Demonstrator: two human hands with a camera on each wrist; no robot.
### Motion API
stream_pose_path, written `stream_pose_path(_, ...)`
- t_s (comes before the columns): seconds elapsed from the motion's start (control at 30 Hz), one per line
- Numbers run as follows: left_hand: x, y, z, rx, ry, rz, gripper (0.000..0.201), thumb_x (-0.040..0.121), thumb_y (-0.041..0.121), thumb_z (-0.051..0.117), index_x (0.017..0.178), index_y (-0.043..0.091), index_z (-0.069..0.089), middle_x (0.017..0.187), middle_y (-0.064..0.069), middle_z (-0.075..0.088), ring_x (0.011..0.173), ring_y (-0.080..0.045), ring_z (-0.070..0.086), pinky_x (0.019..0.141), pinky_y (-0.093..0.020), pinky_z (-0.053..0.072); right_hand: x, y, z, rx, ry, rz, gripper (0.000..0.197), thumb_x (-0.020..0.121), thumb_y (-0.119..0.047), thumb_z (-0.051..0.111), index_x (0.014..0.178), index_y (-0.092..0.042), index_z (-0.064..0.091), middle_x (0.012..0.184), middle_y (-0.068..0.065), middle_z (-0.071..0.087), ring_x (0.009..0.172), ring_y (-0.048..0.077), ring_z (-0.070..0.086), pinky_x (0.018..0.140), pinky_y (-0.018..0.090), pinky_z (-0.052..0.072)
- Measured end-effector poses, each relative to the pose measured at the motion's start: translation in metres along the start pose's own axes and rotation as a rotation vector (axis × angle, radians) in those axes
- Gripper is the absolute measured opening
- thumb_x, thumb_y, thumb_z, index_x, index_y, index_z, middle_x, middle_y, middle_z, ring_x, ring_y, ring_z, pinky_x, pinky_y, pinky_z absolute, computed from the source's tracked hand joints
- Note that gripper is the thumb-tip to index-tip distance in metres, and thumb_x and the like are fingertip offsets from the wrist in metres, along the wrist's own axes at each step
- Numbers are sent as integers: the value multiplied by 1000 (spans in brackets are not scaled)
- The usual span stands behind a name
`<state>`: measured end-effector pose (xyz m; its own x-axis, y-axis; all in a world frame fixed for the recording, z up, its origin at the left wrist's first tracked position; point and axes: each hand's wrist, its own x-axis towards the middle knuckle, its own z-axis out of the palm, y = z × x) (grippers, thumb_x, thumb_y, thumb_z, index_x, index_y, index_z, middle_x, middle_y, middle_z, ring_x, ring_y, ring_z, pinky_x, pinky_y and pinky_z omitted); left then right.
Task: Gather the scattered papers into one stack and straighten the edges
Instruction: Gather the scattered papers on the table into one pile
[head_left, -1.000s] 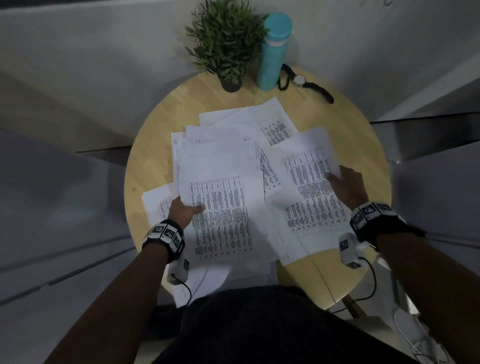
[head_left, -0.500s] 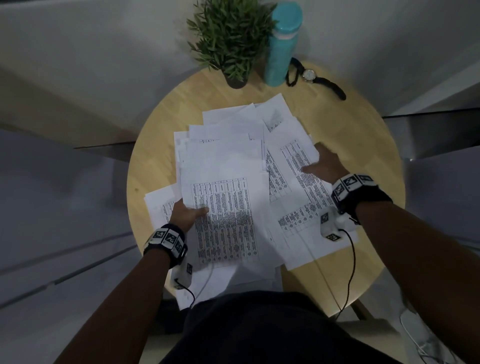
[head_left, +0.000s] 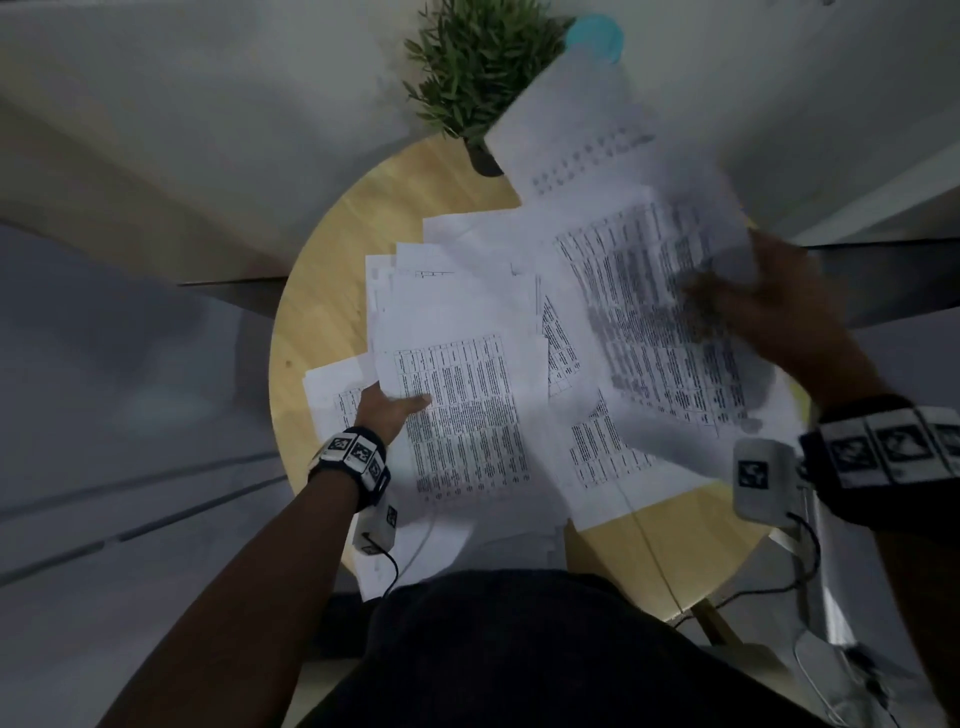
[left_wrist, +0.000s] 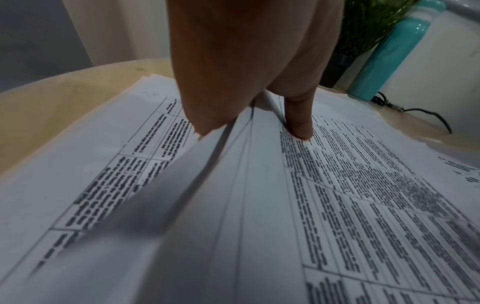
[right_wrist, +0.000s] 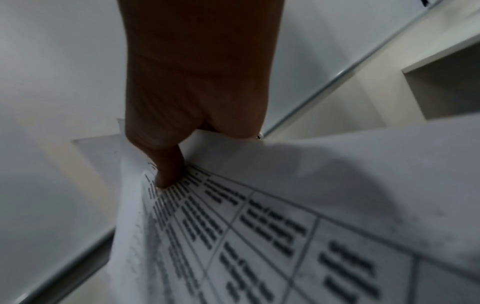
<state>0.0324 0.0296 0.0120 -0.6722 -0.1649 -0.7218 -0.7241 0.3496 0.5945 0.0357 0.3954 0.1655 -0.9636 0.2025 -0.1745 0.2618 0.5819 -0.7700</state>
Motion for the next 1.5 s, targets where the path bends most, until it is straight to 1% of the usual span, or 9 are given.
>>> stream_pose_path(0.1, -1, 2, 0, 16, -23, -13, 31, 80, 17, 79, 96, 5, 56, 94, 1, 55, 94, -14, 50, 111, -44, 36, -13, -22, -6, 228, 31, -45, 24, 85, -19, 71, 107, -18, 62, 90, -14, 74, 81, -4, 68, 72, 17, 56)
stream_pose_path(0.27, 1, -1, -1, -66, -62, -65, 46, 75, 24, 83, 105, -8, 69, 112, -15, 69, 88, -18, 64, 99, -36, 47, -13, 8, 50, 225, 56, 81, 35, 79, -20, 77, 109, -17, 59, 102, 3, 67, 81, -15, 62, 70, 8, 49)
stream_pose_path(0.47, -1, -5, -1, -249, -125, -112, 78, 88, 67, 48, 148, 19, 38, 156, -3, 34, 145, -21, 28, 119, -41, 17, -22, 52, 143, 164, -166, 407, 65, 86, -27, 69, 143, -11, 40, 138, 9, 53, 126, 27, 52, 101, 32, 43)
stream_pose_path(0.6, 1, -10, 0, -240, -136, -125, 118, 65, 88, 51, 155, 16, 24, 163, -3, 19, 150, -22, 16, 120, -46, 10, -30, 51, 188, 37, -364, 439, 53, 97, -11, 47, 146, -7, 27, 111, 7, 57, 93, 25, 61, 77, 32, 47)
stream_pose_path(0.83, 13, -20, 3, -243, -87, -95, 98, 63, 36, 91, 134, -13, 45, 140, -19, 52, 138, -30, 42, 110, -35, 29, -32, 53, 223, -129, -599, 321, 42, 99, -25, 39, 135, -3, 35, 99, 15, 62, 78, 25, 61, 72, 37, 51)
stream_pose_path(0.93, 23, -28, -6, -178, -9, -79, 71, 71, 15, 86, 127, -12, 52, 132, -20, 59, 129, -32, 52, 102, -33, 38, -11, 64, 211, -170, -330, 245, 17, 94, -25, 46, 94, -14, 59, 92, 8, 62, 79, 20, 62, 76, 38, 56)
stream_pose_path(1.2, 42, -49, -63, -192, 143, -78, 33, 70, 18, 86, 73, 9, 54, 73, -4, 52, 56, -12, 50, 88, -37, 46, 31, 79, 176, -187, -235, 465, 63, 82, -19, 64, 138, -5, 38, 139, 21, 40, 127, 36, 44, 103, 35, 38)
stream_pose_path(1.4, 46, -53, -59, -126, 101, -135, 32, 71, 20, 86, 66, 1, 61, 57, -10, 60, 81, -28, 63, 90, -42, 51, 31, 67, 182, -105, -282, 551, 60, 89, -26, 62, 141, -4, 38, 133, 19, 56, 113, 29, 58, 89, 29, 43)
stream_pose_path(1.5, 37, -44, -45, -172, 59, -126, 69, 60, 26, 90, 110, -13, 65, 116, -27, 67, 120, -38, 59, 106, -52, 44, 28, 66, 176, -141, -219, 548, 60, 94, -22, 56, 145, -2, 34, 142, 21, 47, 129, 34, 49, 101, 36, 41)
